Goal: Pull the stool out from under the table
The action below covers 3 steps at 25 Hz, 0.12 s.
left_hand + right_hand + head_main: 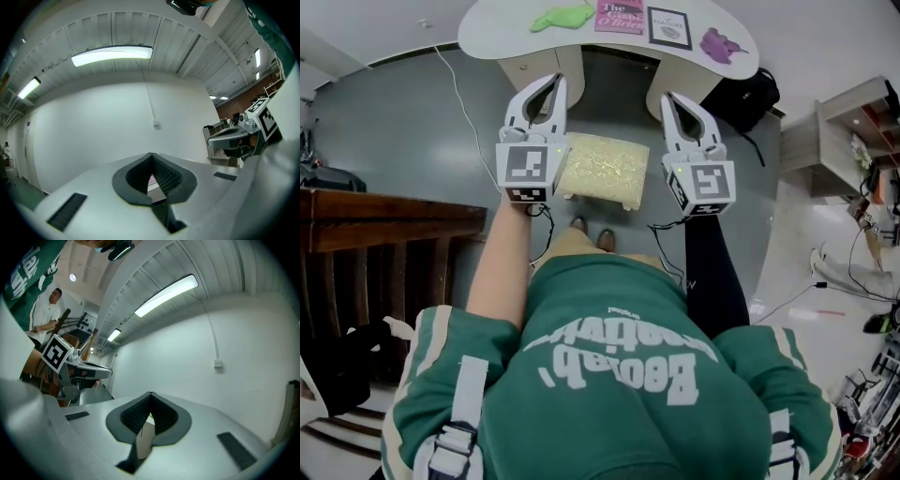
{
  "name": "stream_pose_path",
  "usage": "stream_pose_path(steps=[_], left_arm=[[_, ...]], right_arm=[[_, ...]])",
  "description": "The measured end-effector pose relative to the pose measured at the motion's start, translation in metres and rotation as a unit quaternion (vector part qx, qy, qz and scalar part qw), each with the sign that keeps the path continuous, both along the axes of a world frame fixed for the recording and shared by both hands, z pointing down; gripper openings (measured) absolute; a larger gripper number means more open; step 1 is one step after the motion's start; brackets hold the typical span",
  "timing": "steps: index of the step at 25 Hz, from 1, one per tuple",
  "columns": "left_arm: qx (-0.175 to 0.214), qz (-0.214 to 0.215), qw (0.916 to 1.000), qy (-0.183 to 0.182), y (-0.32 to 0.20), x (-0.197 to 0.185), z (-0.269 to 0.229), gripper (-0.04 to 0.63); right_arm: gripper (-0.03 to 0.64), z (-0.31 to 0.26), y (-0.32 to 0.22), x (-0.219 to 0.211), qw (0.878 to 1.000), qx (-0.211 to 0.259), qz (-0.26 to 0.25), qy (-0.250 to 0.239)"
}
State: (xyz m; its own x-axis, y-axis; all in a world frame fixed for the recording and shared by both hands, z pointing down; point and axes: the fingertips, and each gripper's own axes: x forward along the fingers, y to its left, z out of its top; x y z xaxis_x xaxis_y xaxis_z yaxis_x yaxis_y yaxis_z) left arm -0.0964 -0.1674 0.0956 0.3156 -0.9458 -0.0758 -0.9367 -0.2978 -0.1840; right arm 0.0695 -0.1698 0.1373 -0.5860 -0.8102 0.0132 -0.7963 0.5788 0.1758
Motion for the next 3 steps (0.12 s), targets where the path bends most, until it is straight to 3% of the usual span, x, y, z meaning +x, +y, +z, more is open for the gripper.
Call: stream_pose_path(steps=[3], left_arm=[[0.002, 0.001, 1.0, -0.002, 0.0013, 0.0004, -0.0009, 0.014]], right_arm=[[0.006, 0.0003, 0.0008, 0.0004, 1.0, 0.0, -0.001, 0.0]])
